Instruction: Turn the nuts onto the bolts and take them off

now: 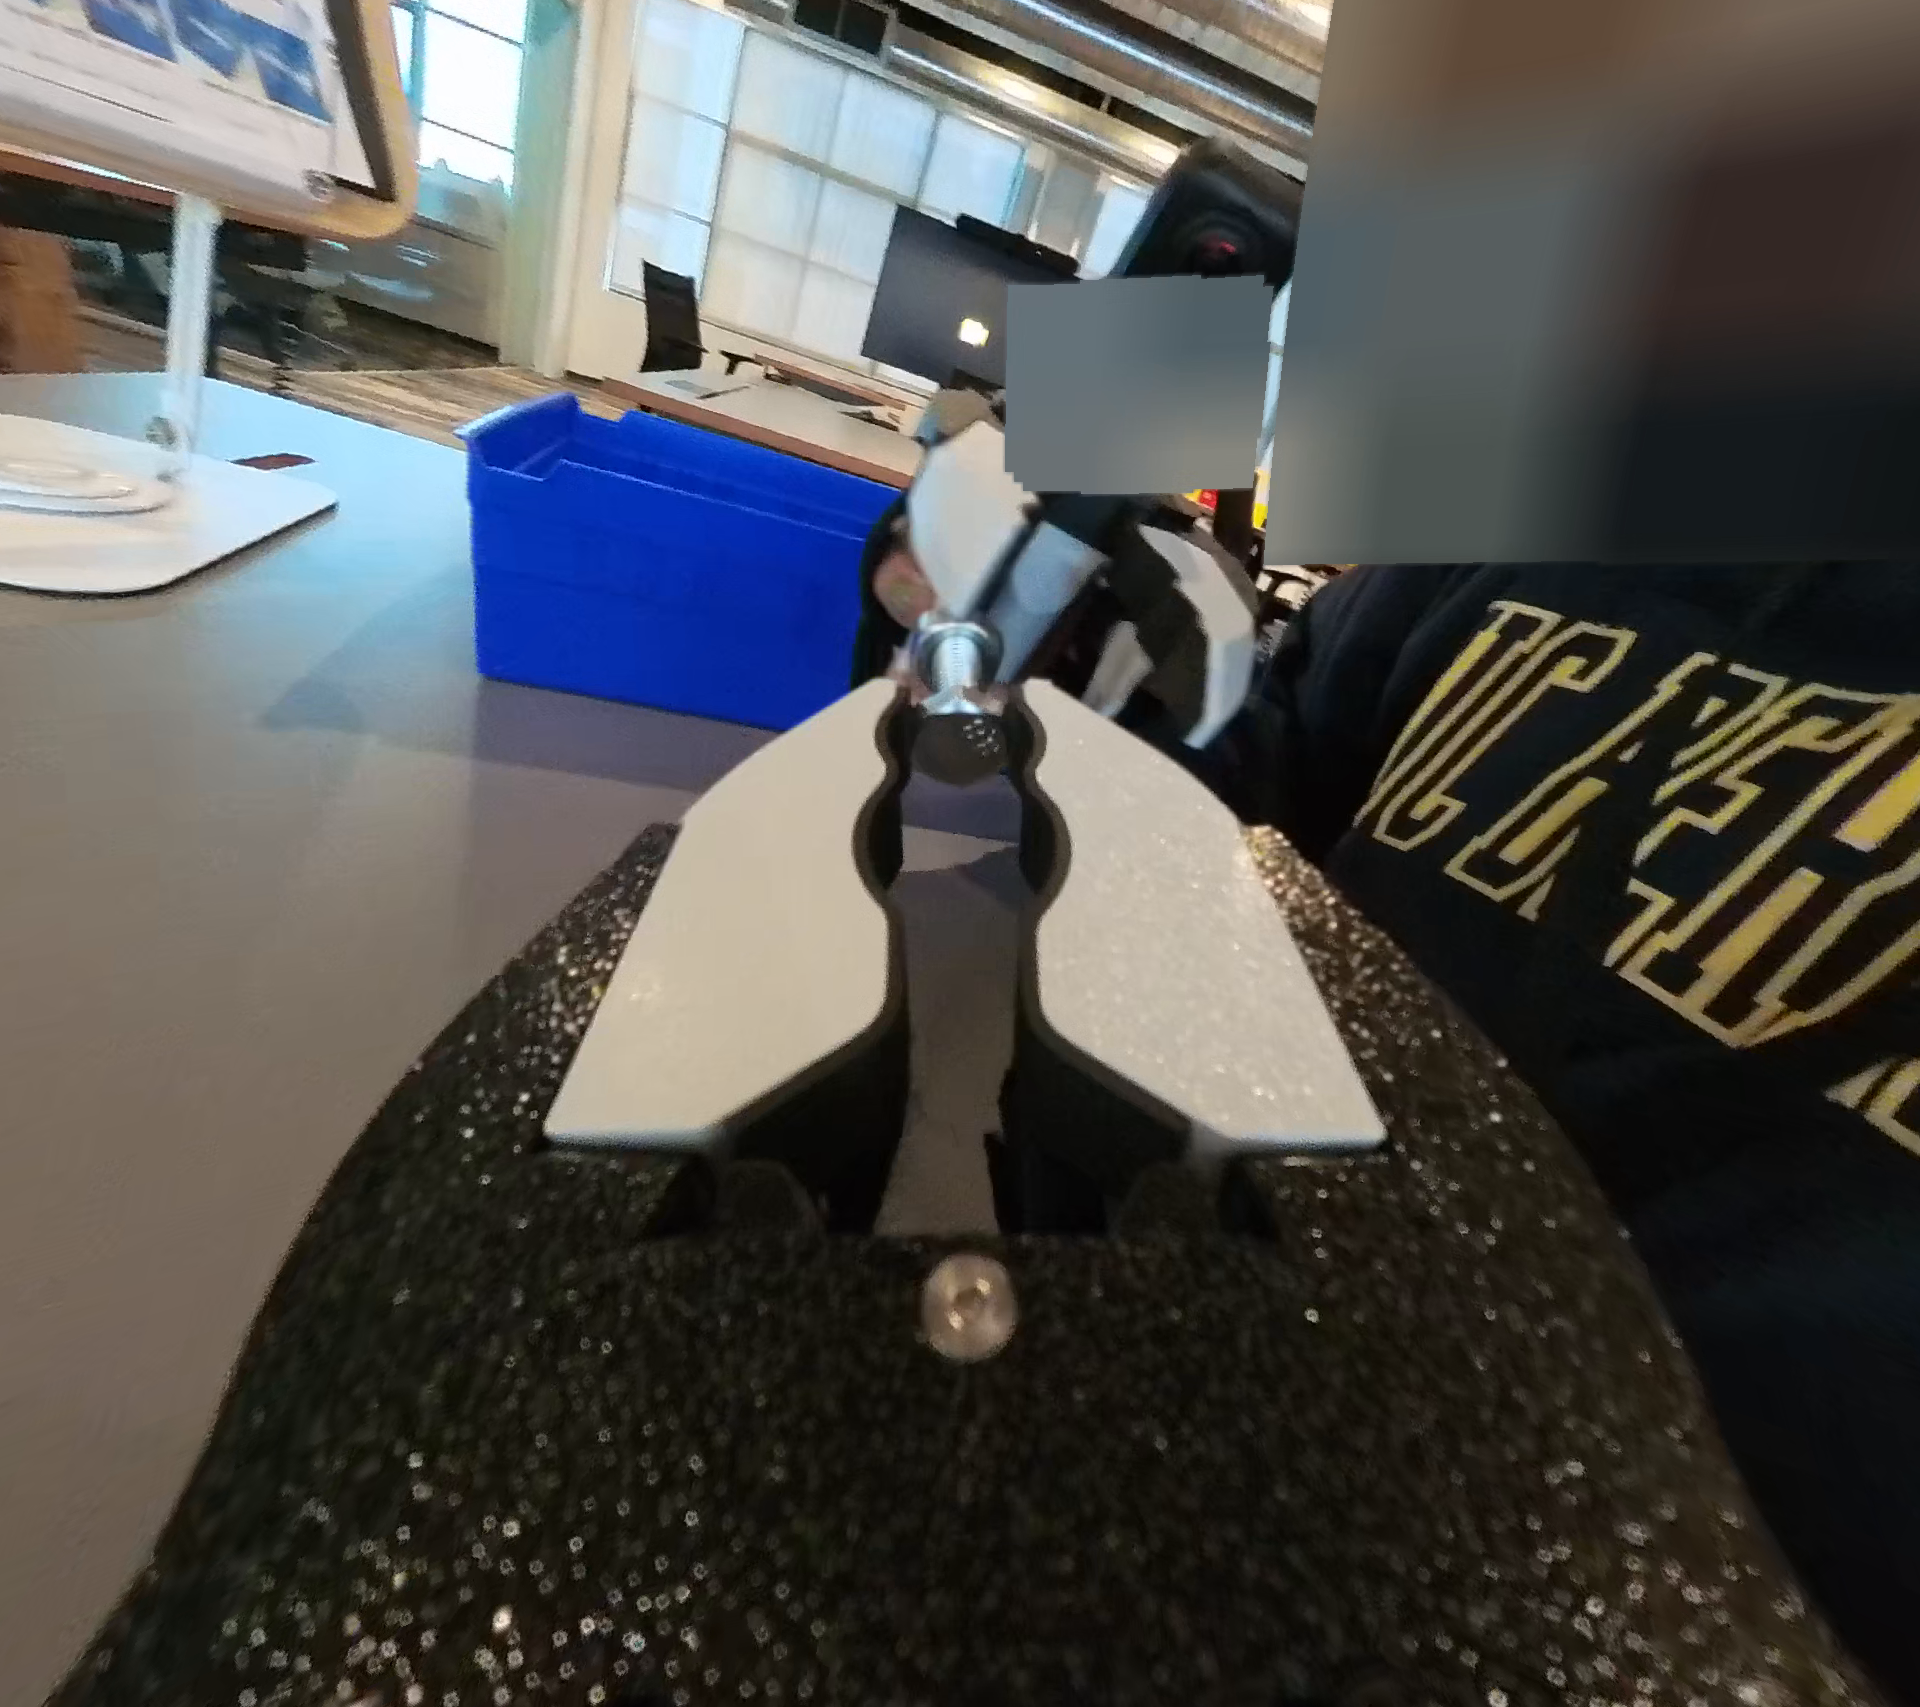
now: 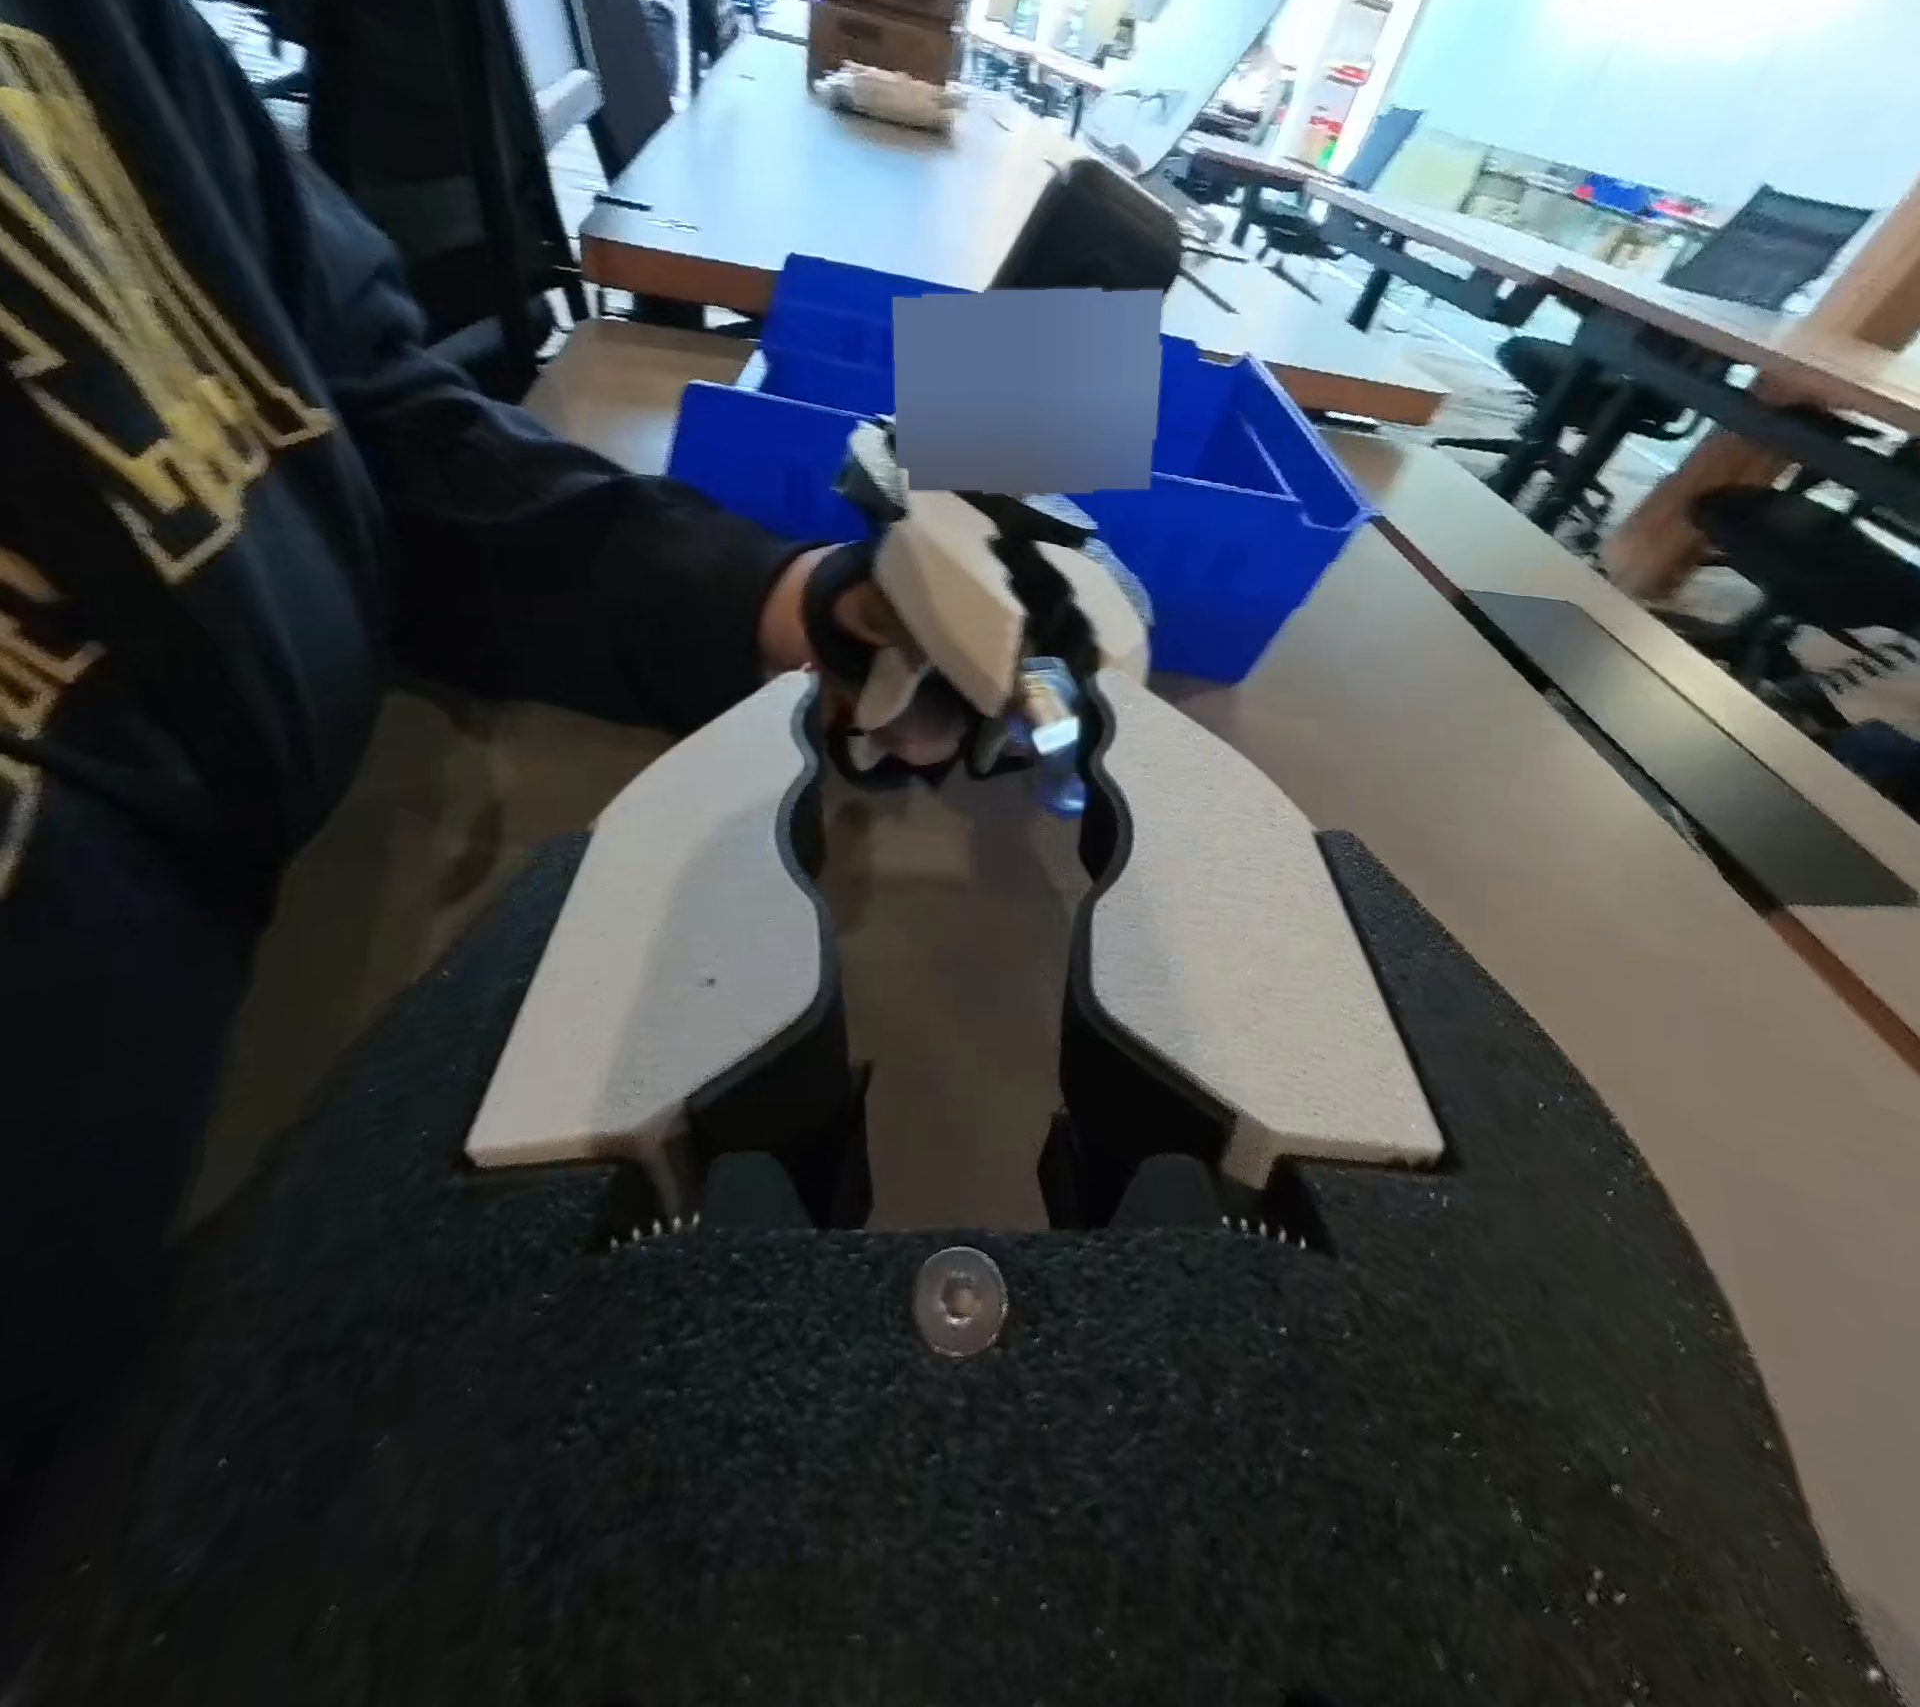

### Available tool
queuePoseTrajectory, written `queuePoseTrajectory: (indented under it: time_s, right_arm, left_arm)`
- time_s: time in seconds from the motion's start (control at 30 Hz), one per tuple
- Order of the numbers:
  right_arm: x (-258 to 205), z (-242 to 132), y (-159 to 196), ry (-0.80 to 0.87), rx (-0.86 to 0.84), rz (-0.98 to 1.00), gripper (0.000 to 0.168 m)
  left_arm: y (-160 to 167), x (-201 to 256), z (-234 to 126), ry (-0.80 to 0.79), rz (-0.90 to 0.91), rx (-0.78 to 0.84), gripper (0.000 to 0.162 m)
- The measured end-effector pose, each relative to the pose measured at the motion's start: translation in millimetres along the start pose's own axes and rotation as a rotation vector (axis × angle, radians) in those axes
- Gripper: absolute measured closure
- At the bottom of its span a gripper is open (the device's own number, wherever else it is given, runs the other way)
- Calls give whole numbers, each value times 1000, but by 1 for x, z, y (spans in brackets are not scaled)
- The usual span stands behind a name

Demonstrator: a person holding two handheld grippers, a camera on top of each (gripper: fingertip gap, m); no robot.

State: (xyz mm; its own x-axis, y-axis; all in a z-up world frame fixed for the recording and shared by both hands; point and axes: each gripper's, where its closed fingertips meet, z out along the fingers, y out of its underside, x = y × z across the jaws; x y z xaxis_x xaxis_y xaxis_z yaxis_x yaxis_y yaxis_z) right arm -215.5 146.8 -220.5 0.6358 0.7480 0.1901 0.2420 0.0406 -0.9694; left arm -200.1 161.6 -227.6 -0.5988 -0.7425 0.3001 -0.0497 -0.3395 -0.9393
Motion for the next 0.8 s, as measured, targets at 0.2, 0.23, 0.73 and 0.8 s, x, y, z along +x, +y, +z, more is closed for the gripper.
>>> queuePoseTrajectory:
  time_s: [0.2, 0.23, 0.73, 0.8]
  right_arm:
    - [7, 0, 17, 21, -93, 13, 122]
    - [6, 0, 19, 9, -108, 16, 123]
    - [6, -1, 18, 5, -101, 13, 121]
    - [6, 0, 23, -3, -128, 20, 121]
  left_arm:
    - [-6, 1, -3, 14, -6, 40, 145]
    - [-7, 1, -3, 10, -8, 44, 145]
    - [3, 0, 2, 8, -7, -21, 145]
    - [1, 0, 1, 10, -10, -7, 145]
